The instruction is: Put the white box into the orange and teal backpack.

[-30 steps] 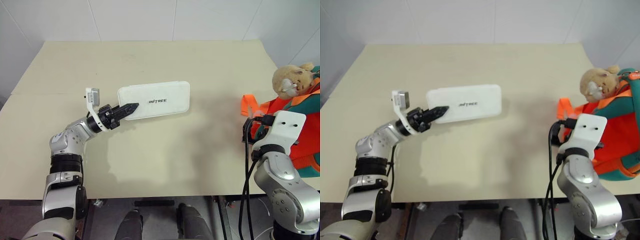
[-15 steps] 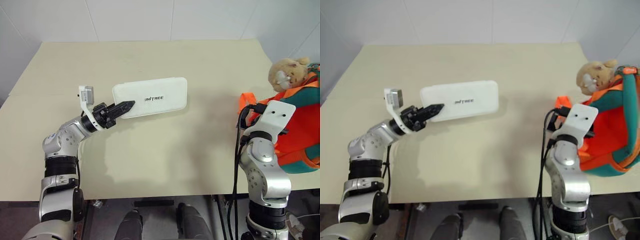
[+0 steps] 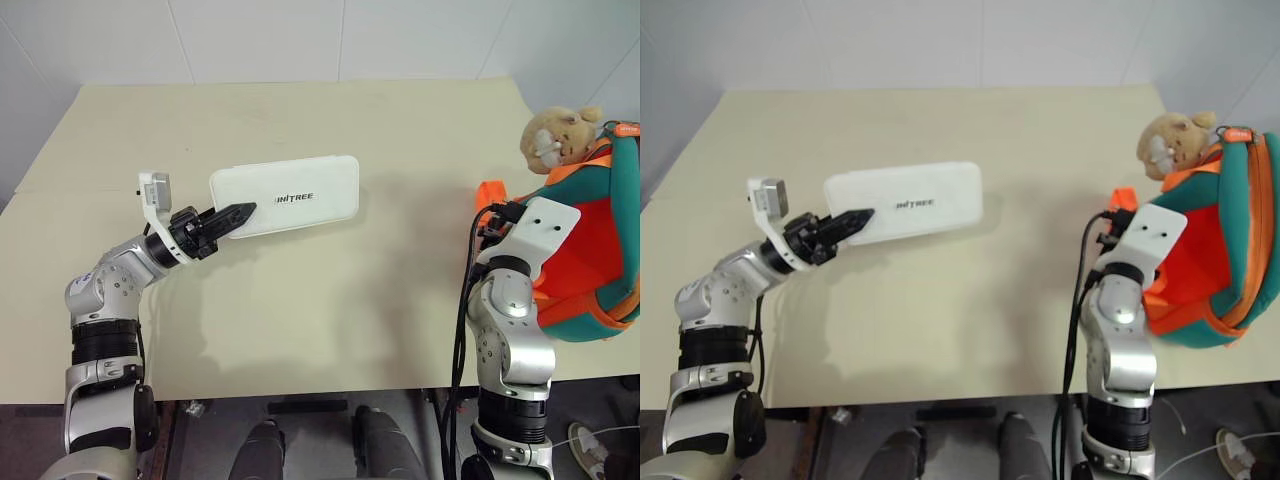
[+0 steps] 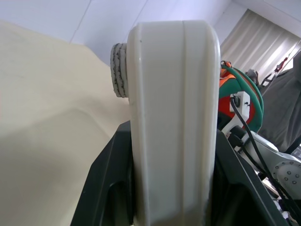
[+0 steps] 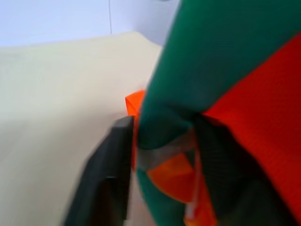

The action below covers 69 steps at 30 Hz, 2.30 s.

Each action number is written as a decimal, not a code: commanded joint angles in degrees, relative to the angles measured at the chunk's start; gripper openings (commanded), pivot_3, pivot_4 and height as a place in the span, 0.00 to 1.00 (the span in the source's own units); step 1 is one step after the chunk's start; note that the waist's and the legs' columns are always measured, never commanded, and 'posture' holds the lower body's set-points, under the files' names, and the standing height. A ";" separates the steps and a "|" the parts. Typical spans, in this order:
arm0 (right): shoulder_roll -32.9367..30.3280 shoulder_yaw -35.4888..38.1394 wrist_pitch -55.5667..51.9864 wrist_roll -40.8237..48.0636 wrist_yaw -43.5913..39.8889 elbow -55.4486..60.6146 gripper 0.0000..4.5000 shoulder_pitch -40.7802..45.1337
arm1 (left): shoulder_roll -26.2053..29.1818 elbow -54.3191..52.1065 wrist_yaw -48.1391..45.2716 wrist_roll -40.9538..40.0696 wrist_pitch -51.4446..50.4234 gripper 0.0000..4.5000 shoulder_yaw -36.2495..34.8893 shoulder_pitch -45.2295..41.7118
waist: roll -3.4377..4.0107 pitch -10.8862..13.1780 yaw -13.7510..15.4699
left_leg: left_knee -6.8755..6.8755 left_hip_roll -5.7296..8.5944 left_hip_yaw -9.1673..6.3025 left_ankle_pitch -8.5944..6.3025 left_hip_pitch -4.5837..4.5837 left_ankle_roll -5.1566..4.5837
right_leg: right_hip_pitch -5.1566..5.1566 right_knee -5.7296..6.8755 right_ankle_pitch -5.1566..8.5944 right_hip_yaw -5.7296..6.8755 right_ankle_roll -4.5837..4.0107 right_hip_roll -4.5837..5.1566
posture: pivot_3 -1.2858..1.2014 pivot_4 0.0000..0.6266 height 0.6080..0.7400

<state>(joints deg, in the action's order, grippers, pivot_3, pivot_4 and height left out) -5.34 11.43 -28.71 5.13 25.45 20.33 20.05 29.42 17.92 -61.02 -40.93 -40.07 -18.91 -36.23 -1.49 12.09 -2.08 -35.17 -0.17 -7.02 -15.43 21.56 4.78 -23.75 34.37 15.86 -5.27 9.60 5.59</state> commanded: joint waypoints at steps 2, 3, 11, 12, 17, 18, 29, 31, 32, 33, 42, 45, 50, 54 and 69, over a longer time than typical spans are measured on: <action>0.59 0.75 4.78 -2.03 -0.65 -1.23 0.09 1.25 | 0.19 -3.65 0.70 -2.40 0.18 0.31 -1.49 0.53 | 0.00 0.00 -0.07 | 0.00 0.00 0.00 0.00 0.00 0.00 | 0.00 0.01 0.00 0.00 0.00 0.00 | 0.52 0.24 1.00; 0.57 0.81 5.24 -2.24 -0.89 -1.67 0.02 1.36 | 0.20 -3.85 0.85 -2.53 0.09 0.31 -1.58 0.58 | 0.00 0.00 -0.08 | 0.00 0.00 0.00 0.00 0.00 0.00 | 0.00 0.01 0.00 0.00 0.00 0.00 | 0.52 0.24 1.00; -1.20 2.60 11.47 6.65 -14.45 -6.54 0.01 5.83 | 1.56 -4.46 1.27 -2.95 0.10 0.31 -2.24 1.05 | 0.01 0.01 -1.02 | 0.00 0.00 0.00 0.01 -0.02 0.01 | 0.00 0.05 0.00 -0.01 0.00 0.00 | 0.52 0.24 1.00; -1.64 2.92 11.39 7.15 -15.34 -7.09 0.01 6.48 | 1.73 -4.50 1.38 -3.00 0.19 0.31 -2.42 1.16 | 0.01 0.01 -1.19 | 0.00 0.00 0.00 0.01 -0.02 0.01 | 0.01 0.07 0.00 -0.01 0.00 0.00 | 0.52 0.24 1.00; -3.22 3.77 10.95 8.70 -18.73 -9.60 0.01 8.46 | 2.12 -5.85 2.01 -3.61 0.15 0.31 -3.15 2.51 | 0.02 0.01 -1.35 | 0.04 -0.01 0.00 0.01 -0.03 0.01 | -0.01 0.07 0.01 -0.02 -0.01 0.00 | 0.52 0.24 1.00; -3.35 3.85 10.38 8.78 -18.92 -9.66 0.06 8.50 | 2.13 -6.24 2.17 -3.76 0.05 0.31 -3.28 2.83 | 0.02 0.01 -1.32 | 0.05 -0.01 0.00 0.01 -0.03 0.01 | -0.01 0.07 0.01 -0.02 -0.01 0.00 | 0.52 0.24 1.00; -4.12 1.61 -0.42 -0.49 -11.47 -2.86 0.56 5.71 | 2.48 -7.56 3.15 -4.44 -0.52 0.31 -3.79 4.17 | 0.02 0.01 -1.02 | 0.04 -0.01 -0.01 0.01 -0.02 0.02 | -0.04 0.08 0.02 -0.02 -0.04 0.00 | 0.52 0.24 1.00; -2.60 1.16 -5.42 -2.48 -8.34 1.06 0.56 5.62 | 2.65 -7.59 3.03 -4.48 -0.76 0.31 -3.71 4.19 | 0.02 0.01 -1.11 | 0.04 -0.01 0.00 0.01 -0.02 0.02 | -0.07 0.09 0.03 -0.02 -0.05 0.00 | 0.52 0.24 1.00; -1.87 0.87 -8.27 -3.50 -7.00 2.81 0.56 5.61 | 2.76 -7.59 2.94 -4.50 -0.89 0.31 -3.63 4.21 | 0.02 0.01 -1.14 | 0.04 -0.01 0.00 0.01 -0.01 0.02 | -0.08 0.09 0.03 -0.02 -0.05 0.00 | 0.52 0.24 1.00; -1.01 0.61 -10.55 -4.37 -5.88 4.34 0.56 5.61 | 2.86 -7.60 2.84 -4.54 -1.11 0.31 -3.53 4.24 | 0.02 0.01 -1.11 | 0.05 -0.01 0.00 0.01 -0.02 0.02 | -0.10 0.12 0.03 -0.02 -0.06 0.00 | 0.52 0.24 1.00; 4.39 -2.09 -19.65 -9.69 -1.69 9.83 0.56 7.81 | 3.11 -7.42 2.15 -4.54 -2.33 0.31 -2.66 3.59 | 0.02 0.01 -1.01 | 0.06 -0.02 -0.01 0.03 -0.02 0.04 | -0.12 0.16 0.05 -0.02 -0.09 0.00 | 0.52 0.24 1.00; 5.65 -1.29 -17.49 -9.69 -1.25 7.82 0.56 9.04 | 3.07 -7.21 1.99 -4.48 -2.40 0.31 -2.41 3.42 | 0.02 0.01 -1.01 | 0.08 -0.02 -0.01 0.03 -0.01 0.04 | -0.12 0.13 0.05 -0.02 -0.08 0.00 | 0.52 0.24 1.00; 6.81 -0.97 -13.47 -9.90 -0.58 3.63 0.56 10.95 | 3.20 -7.16 1.83 -4.75 -2.85 0.31 -2.50 3.25 | 0.02 0.01 -1.13 | 0.10 -0.02 0.00 0.03 -0.02 0.04 | -0.13 0.13 0.05 -0.02 -0.09 0.00 | 0.52 0.24 1.00; 7.38 -0.98 -9.95 -10.10 0.21 0.47 0.56 12.29 | 3.36 -7.21 1.83 -5.02 -3.38 0.31 -2.93 3.27 | 0.02 0.01 -1.14 | 0.11 -0.02 0.00 0.03 -0.01 0.04 | -0.14 0.14 0.05 -0.02 -0.09 0.00 | 0.52 0.24 1.00; 7.95 -3.11 -11.99 -15.56 2.40 1.46 0.99 13.81 | 3.45 -7.82 2.23 -6.14 -4.40 0.31 -3.22 4.10 | 0.03 0.02 -1.17 | 0.14 -0.02 0.00 0.03 0.00 0.04 | -0.19 0.15 0.06 -0.02 -0.11 0.00 | 0.52 0.24 1.00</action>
<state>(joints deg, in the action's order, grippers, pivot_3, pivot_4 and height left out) 2.90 8.93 -40.39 -9.01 27.65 18.63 32.88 31.72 12.23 -58.33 -45.19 -44.59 -20.90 -31.92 -1.46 12.11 -3.25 -35.03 -0.19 -7.02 -15.41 21.55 4.82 -23.94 34.52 15.92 -5.29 9.49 5.59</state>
